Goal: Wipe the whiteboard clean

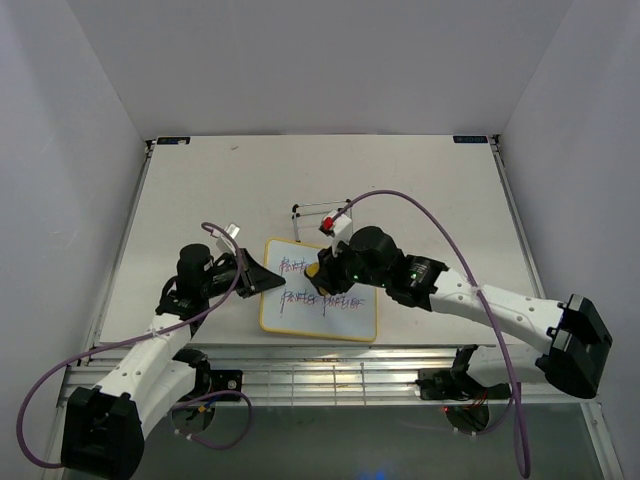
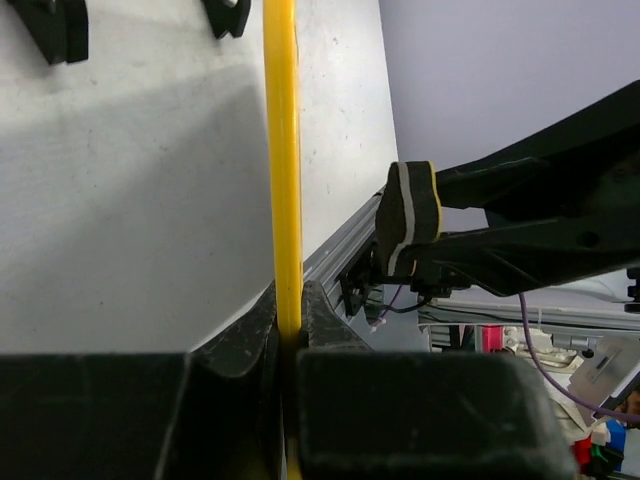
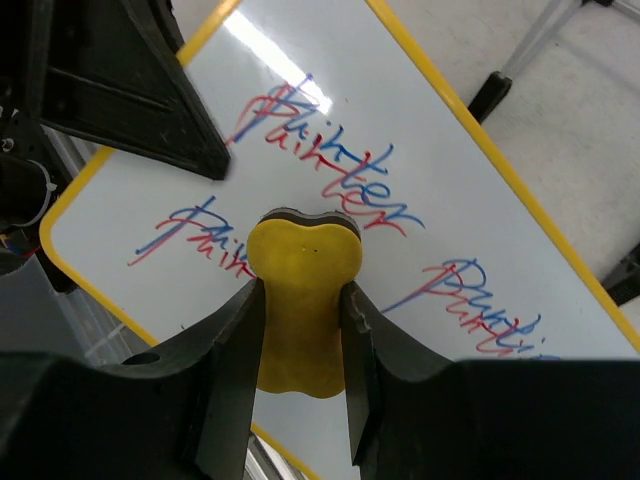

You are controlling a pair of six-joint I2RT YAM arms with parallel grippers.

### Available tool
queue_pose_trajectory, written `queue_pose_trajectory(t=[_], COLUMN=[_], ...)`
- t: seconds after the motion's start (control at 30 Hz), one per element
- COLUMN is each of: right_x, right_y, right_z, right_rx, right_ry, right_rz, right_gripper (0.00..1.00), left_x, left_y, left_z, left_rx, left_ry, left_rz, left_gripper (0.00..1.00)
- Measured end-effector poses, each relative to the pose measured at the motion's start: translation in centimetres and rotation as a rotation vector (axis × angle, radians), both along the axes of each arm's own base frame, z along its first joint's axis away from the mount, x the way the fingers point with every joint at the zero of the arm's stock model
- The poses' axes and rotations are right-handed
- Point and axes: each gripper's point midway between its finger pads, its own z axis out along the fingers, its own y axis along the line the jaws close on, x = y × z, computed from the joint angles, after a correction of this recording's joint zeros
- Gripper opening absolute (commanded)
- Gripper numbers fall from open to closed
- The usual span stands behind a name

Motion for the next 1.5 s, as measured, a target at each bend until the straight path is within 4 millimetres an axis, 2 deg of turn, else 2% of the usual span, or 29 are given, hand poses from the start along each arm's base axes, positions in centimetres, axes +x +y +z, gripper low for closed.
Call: queue_pose_trajectory(t=[0.17,0.4,0.57,0.73,1.23,1.37,1.5], right_x=[-0.1,0.6,1.5,1.8,2.2,3.9,5.9], right_y=[2.9,5.7,7.8,8.9,8.4,6.5,3.5], right_z=[-0.3,-1.4,-1.0,-1.3,-2.6,-3.7,-5.7], right_rx=[0.02,0.013,0.013,0.002,-0.012,-0.052,-0.116], right_ry=[-0.018,-0.021,-0.044,-0.055,-0.062,-0.022,0.047], right_rz=[0.071,0.123,0.164,0.198,0.161,0.076,-0.022], right_gripper=[0.3,0.3,0.3,0.3,0.29,0.29,0.29], left_x=[-0.8,-0.9,-1.0,-1.1,-1.4,-1.4,-1.5], left_y=[0.0,0.0,-0.1,0.0,0.2,0.3,0.3], left_z=[-1.5,-1.4,-1.4,-1.6,-2.4,-2.6,-3.0], left_rx=[0.001,-0.003,-0.002,0.002,0.02,0.024,0.026], left_ry=[0.045,0.043,0.038,0.042,0.089,0.102,0.134], left_rz=[-0.004,-0.012,-0.02,-0.021,-0.011,-0.004,0.002], left_gripper=[0.0,0.0,0.0,0.0,0.0,0.0,0.0])
